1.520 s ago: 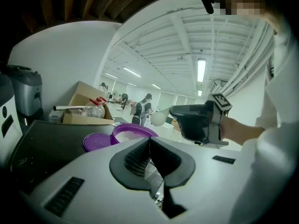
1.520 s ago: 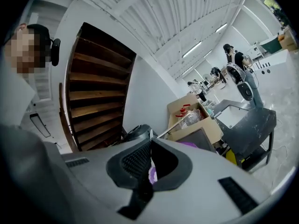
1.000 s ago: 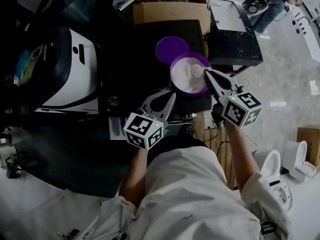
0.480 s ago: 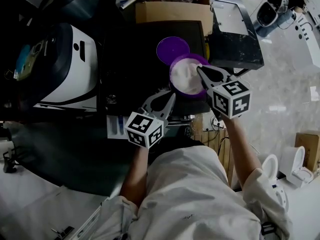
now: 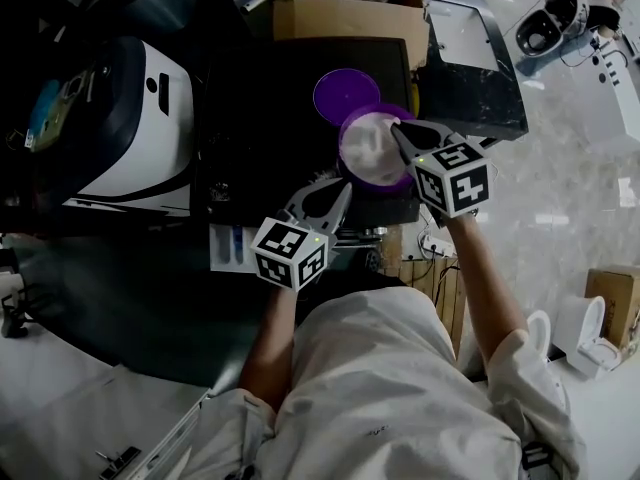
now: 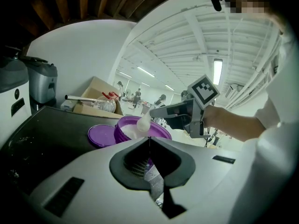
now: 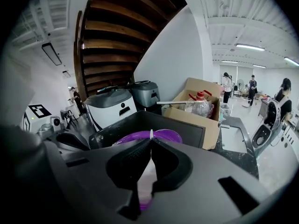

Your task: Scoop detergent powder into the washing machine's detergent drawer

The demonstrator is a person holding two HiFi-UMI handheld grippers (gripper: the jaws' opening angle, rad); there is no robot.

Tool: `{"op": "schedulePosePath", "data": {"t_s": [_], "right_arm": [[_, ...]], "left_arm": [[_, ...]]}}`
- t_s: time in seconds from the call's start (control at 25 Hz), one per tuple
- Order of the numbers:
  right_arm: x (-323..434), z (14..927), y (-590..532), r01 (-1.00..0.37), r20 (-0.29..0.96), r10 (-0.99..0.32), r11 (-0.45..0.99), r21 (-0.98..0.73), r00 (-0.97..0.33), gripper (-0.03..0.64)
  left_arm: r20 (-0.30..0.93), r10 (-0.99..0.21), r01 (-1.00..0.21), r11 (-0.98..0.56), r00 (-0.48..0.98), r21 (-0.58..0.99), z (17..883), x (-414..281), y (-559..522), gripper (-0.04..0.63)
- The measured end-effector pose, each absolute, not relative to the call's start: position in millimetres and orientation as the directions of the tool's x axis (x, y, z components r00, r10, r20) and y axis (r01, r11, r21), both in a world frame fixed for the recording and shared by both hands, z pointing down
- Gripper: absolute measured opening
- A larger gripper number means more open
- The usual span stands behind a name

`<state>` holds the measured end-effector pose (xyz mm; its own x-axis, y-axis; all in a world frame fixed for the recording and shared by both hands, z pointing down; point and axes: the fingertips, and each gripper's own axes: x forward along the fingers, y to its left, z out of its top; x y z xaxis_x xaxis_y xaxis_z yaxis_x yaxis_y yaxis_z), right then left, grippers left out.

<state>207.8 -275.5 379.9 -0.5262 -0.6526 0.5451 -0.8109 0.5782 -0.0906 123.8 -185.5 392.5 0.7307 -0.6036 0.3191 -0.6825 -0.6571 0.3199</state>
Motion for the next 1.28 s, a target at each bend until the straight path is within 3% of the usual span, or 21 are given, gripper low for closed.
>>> {"op": "schedulePosePath", "data": {"t_s": [0.64, 1.28], "right_arm": [[208.7, 405.0, -292.7, -0.806, 0.655, -0.608, 0.591, -0.003, -0.448, 0.011], [196.2, 414.2, -289.3, -0.767, 0.705, -0.537, 0.641, -0.016, -0.463, 0.010]], "left_arm": [[0.341, -0.601, -0.690, -0.654, 0.723, 0.310, 396.5, 122.9, -187.0, 0.018], [0.329, -0.612, -0.694, -0.648, 0.719, 0.313, 394.7, 121.2, -193.2, 0.018]]}}
